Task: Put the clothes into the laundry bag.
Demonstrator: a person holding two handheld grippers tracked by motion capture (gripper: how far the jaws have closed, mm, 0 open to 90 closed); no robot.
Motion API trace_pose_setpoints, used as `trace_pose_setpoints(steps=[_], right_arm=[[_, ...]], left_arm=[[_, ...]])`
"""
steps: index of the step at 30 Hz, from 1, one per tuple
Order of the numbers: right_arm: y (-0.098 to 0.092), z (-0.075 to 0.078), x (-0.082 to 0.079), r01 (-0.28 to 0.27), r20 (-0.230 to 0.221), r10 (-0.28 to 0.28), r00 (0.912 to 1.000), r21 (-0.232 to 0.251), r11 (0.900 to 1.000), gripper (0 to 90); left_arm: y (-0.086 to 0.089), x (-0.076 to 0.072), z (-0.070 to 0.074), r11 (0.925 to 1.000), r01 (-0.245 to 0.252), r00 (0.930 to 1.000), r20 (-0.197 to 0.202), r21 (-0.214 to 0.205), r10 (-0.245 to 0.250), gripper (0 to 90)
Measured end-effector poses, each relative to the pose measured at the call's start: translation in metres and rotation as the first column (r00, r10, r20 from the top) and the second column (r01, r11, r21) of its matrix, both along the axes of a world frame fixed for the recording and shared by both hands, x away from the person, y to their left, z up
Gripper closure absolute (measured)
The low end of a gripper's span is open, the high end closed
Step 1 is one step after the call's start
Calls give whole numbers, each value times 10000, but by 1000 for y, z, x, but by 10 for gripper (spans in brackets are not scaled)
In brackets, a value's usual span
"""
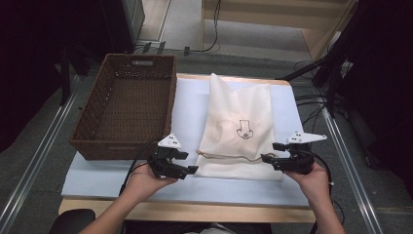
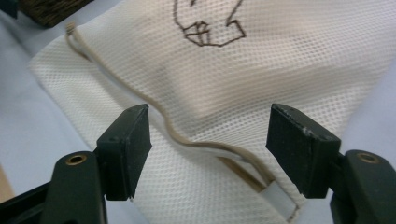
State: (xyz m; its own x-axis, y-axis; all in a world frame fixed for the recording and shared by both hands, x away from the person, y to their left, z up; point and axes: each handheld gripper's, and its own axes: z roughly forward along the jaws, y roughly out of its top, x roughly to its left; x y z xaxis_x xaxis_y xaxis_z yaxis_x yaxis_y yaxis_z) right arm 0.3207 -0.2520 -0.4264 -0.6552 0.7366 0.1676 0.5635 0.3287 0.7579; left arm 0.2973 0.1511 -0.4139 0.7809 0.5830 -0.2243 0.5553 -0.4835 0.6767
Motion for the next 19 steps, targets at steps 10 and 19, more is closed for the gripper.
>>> trace_pose_setpoints(steps=[10,19], right_arm=[[-1,-5,4,81,-82,-82,9999,-82,9999,298],[1,-6,5,27,-109,-29,9999,-187,9998,297]], left_arm=[[-1,3,-5,10000,18,9998,-212,53,-16,355],[-6,4,-11,9993,-163,9996,-220,338,171,299]])
